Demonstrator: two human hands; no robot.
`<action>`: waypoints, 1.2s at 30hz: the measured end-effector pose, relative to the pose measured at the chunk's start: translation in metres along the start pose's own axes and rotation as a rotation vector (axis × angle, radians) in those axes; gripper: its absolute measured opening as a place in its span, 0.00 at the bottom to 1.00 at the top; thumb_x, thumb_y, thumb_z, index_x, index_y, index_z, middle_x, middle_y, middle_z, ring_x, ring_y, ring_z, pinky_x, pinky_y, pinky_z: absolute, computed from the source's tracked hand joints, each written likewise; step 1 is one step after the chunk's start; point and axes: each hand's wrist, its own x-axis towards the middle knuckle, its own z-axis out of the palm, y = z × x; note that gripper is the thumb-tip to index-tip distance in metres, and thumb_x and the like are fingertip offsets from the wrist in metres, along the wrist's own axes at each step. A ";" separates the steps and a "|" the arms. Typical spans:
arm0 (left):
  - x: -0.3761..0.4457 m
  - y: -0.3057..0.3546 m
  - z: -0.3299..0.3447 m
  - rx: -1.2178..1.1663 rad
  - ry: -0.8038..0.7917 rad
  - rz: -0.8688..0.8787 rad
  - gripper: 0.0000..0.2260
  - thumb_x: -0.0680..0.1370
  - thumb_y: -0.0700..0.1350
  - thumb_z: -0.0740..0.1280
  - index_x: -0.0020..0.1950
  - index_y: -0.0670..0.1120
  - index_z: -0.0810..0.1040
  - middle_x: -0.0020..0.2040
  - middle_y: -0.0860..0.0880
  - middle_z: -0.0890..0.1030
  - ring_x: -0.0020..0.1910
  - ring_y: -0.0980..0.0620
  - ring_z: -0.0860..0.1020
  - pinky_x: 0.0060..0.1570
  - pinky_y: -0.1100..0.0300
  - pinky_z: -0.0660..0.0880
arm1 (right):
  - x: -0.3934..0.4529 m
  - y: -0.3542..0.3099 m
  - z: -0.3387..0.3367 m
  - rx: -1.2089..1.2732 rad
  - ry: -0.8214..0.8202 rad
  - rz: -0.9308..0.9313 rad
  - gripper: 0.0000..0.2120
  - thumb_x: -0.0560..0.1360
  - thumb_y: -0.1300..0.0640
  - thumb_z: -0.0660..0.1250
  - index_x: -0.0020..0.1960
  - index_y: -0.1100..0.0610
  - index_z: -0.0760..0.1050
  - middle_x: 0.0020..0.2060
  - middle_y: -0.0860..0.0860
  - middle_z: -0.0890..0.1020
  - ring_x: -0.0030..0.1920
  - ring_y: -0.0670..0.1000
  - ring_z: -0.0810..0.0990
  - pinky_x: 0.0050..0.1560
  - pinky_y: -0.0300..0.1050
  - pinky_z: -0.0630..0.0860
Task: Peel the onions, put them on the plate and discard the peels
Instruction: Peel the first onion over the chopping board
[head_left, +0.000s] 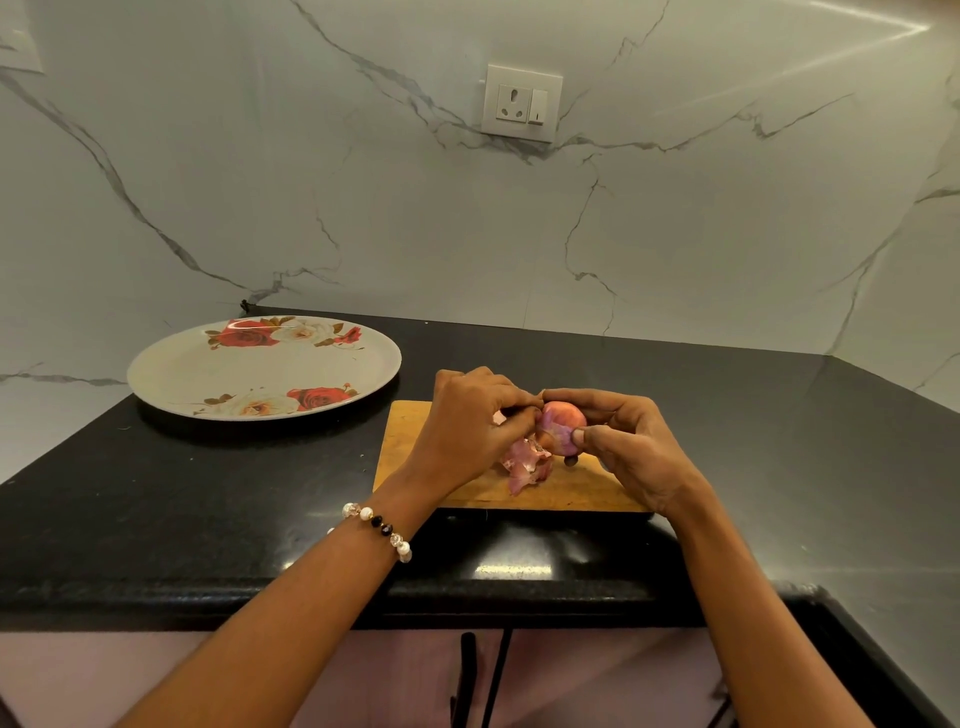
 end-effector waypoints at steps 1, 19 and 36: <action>0.000 0.001 0.000 0.012 0.004 0.006 0.11 0.73 0.52 0.67 0.47 0.48 0.85 0.39 0.54 0.84 0.40 0.58 0.78 0.44 0.46 0.72 | 0.000 0.000 0.000 -0.004 -0.002 0.003 0.24 0.65 0.56 0.73 0.60 0.59 0.80 0.56 0.61 0.84 0.57 0.65 0.82 0.60 0.74 0.73; -0.001 0.002 0.004 0.255 0.027 0.064 0.11 0.74 0.50 0.58 0.40 0.47 0.77 0.36 0.52 0.79 0.37 0.53 0.75 0.43 0.55 0.62 | 0.001 -0.001 0.001 0.009 -0.034 -0.012 0.22 0.66 0.55 0.73 0.60 0.56 0.81 0.56 0.59 0.84 0.56 0.63 0.83 0.55 0.66 0.78; -0.001 0.000 0.004 0.121 0.032 -0.108 0.03 0.76 0.44 0.65 0.43 0.49 0.72 0.38 0.55 0.75 0.36 0.57 0.72 0.45 0.51 0.69 | 0.000 -0.008 0.005 0.069 -0.075 -0.004 0.23 0.65 0.55 0.78 0.59 0.54 0.81 0.54 0.59 0.84 0.54 0.60 0.83 0.46 0.45 0.82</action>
